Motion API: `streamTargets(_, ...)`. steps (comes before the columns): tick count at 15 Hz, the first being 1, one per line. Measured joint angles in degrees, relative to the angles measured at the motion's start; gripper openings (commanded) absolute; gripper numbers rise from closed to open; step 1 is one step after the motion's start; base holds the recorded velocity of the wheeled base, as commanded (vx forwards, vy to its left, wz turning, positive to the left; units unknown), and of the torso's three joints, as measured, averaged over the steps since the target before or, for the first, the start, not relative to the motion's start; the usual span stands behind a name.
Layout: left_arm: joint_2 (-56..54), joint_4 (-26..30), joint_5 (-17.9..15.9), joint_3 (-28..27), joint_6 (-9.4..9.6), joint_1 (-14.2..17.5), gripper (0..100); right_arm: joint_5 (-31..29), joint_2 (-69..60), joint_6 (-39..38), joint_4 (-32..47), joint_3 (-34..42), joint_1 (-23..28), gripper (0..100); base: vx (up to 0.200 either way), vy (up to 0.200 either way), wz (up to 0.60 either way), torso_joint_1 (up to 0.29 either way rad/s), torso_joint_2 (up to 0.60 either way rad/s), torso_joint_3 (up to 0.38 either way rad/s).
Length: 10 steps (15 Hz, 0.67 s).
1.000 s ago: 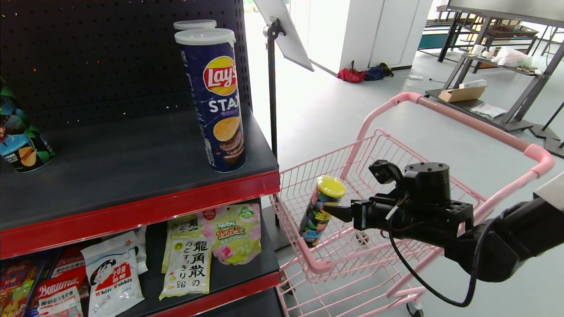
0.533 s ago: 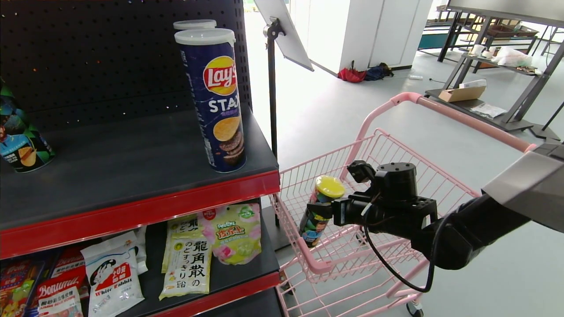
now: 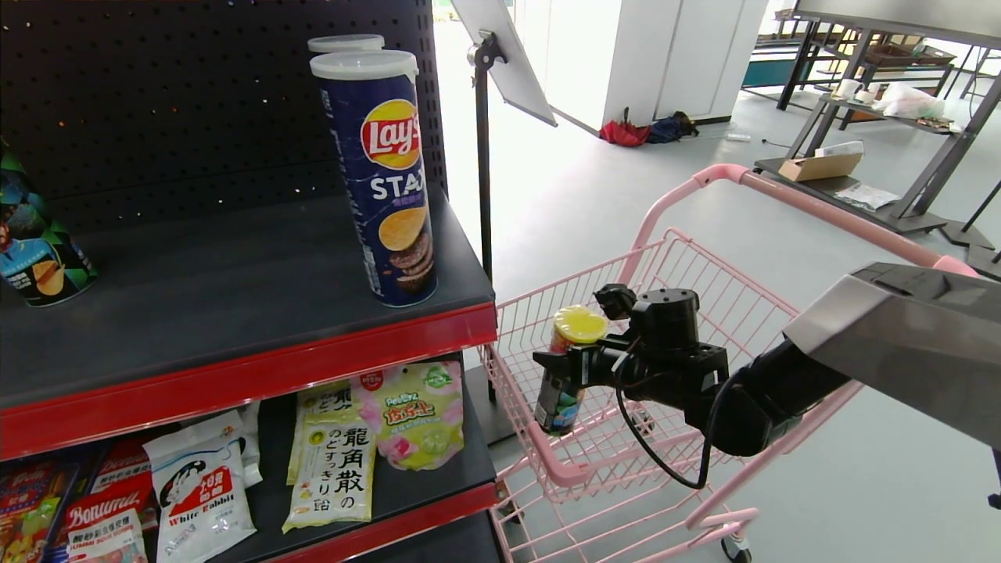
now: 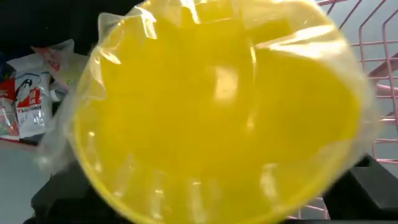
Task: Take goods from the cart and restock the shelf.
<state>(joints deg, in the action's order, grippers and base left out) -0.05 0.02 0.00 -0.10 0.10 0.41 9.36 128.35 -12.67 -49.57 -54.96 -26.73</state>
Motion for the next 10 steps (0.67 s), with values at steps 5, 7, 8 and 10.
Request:
streamTargets(5, 0.0, 0.0, 0.0, 0.0, 0.00, 0.0, 100, -2.4, 1.0, -0.1, -1.0, -0.1, 0.0, 0, 0.000, 0.000, 0.00, 0.000, 0.00, 0.000)
streamTargets(7, 0.0, 0.0, 0.0, 0.0, 0.00, 0.0, 100, -4.0, 0.5, -0.1, -1.3, 0.2, 0.0, 0, 0.000, 0.000, 0.00, 0.000, 0.00, 0.000)
streamTargets(8, 0.0, 0.0, 0.0, 0.0, 0.00, 0.0, 100, -4.8, -0.1, -0.1, -1.1, 0.3, 0.1, 0, 0.000, 0.000, 0.00, 0.000, 0.00, 0.000)
streamTargets(10, 0.0, 0.0, 0.0, 0.0, 0.00, 0.0, 100, -6.6, -2.9, 0.4, 0.1, 0.2, 0.7, 0, 0.000, 0.000, 0.00, 0.000, 0.00, 0.000)
